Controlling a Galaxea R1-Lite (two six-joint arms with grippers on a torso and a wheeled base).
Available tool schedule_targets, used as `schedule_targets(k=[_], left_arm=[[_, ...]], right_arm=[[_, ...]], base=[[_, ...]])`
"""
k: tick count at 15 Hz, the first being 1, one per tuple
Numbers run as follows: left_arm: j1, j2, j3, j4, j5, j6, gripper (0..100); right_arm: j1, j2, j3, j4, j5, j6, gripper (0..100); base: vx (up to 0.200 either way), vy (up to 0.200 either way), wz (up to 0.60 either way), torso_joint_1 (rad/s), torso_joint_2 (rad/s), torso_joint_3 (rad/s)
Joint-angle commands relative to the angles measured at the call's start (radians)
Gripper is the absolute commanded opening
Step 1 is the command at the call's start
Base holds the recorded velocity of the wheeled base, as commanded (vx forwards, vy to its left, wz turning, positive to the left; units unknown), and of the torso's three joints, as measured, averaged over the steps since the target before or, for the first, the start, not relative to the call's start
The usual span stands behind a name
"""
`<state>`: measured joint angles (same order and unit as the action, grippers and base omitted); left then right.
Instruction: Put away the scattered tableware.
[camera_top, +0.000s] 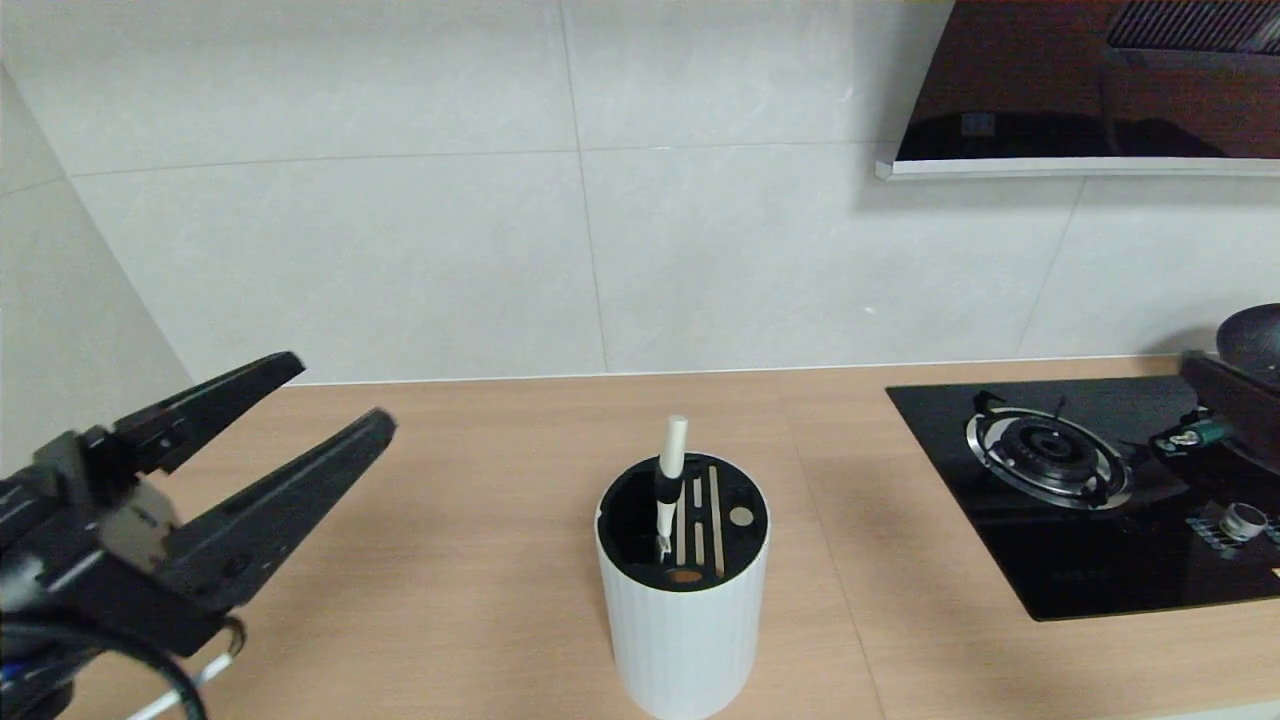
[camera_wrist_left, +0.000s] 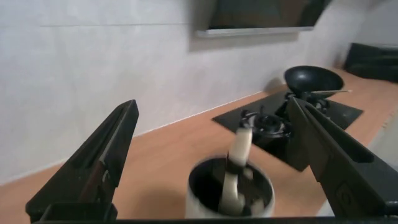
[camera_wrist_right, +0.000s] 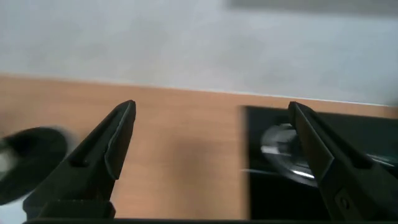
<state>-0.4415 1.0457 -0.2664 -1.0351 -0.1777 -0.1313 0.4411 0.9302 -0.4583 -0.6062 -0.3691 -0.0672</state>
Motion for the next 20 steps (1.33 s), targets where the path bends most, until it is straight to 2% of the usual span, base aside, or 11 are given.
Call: schedule_targets(k=[1, 3, 4, 5, 6, 10, 14, 15, 17, 18, 20], left_arm=[[0.083, -0.441, 0.070, 0.333, -0.002, -0.042, 100], [0.136, -0.681, 0.053, 0.596, -0.008, -0.068, 100], [0.144, -0.724, 0.049, 0.639, -0.008, -0.068, 100], [0.193, -0.852, 0.024, 0.780, -0.008, -0.102, 100], [0.204, -0.908, 0.004, 0.833, -0.009, -0.133, 100], [0.276, -0.951, 0.018, 0.834, 0.044, -0.145, 100], [0.417, -0.981, 0.076, 0.748, 0.049, -0.140, 100], [0.446, -1.046, 0.115, 0.787, 0.035, -0.130, 100], [0.446, -1.046, 0.179, 0.759, 0.070, -0.091, 100], [0.446, -1.046, 0.266, 0.751, 0.076, -0.031, 100], [0.446, -1.046, 0.266, 0.896, 0.081, 0.019, 100]], right_arm=[[-0.097, -0.321, 0.086, 0.072, 0.006, -0.014, 100], [-0.151, -0.511, 0.090, 0.287, 0.004, -0.016, 100], [-0.163, -0.544, 0.087, 0.329, 0.006, -0.016, 100], [-0.209, -0.657, 0.072, 0.456, 0.007, -0.019, 100], [-0.237, -0.705, 0.063, 0.510, 0.009, -0.020, 100], [-0.364, -0.809, 0.102, 0.542, 0.052, -0.082, 100], [-0.441, -0.930, 0.199, 0.588, 0.101, -0.077, 100], [-0.441, -0.930, 0.236, 0.575, 0.096, -0.060, 100], [-0.441, -0.930, 0.279, 0.565, 0.098, -0.045, 100], [-0.441, -0.930, 0.326, 0.552, 0.102, -0.045, 100], [-0.441, -0.930, 0.405, 0.508, 0.133, -0.042, 100]], base=[[0.000, 0.000, 0.00, 0.000, 0.00, 0.000], [0.000, 0.000, 0.00, 0.000, 0.00, 0.000], [0.000, 0.000, 0.00, 0.000, 0.00, 0.000], [0.000, 0.000, 0.00, 0.000, 0.00, 0.000], [0.000, 0.000, 0.00, 0.000, 0.00, 0.000], [0.000, 0.000, 0.00, 0.000, 0.00, 0.000], [0.000, 0.000, 0.00, 0.000, 0.00, 0.000], [0.000, 0.000, 0.00, 0.000, 0.00, 0.000], [0.000, 0.000, 0.00, 0.000, 0.00, 0.000], [0.000, 0.000, 0.00, 0.000, 0.00, 0.000], [0.000, 0.000, 0.00, 0.000, 0.00, 0.000]])
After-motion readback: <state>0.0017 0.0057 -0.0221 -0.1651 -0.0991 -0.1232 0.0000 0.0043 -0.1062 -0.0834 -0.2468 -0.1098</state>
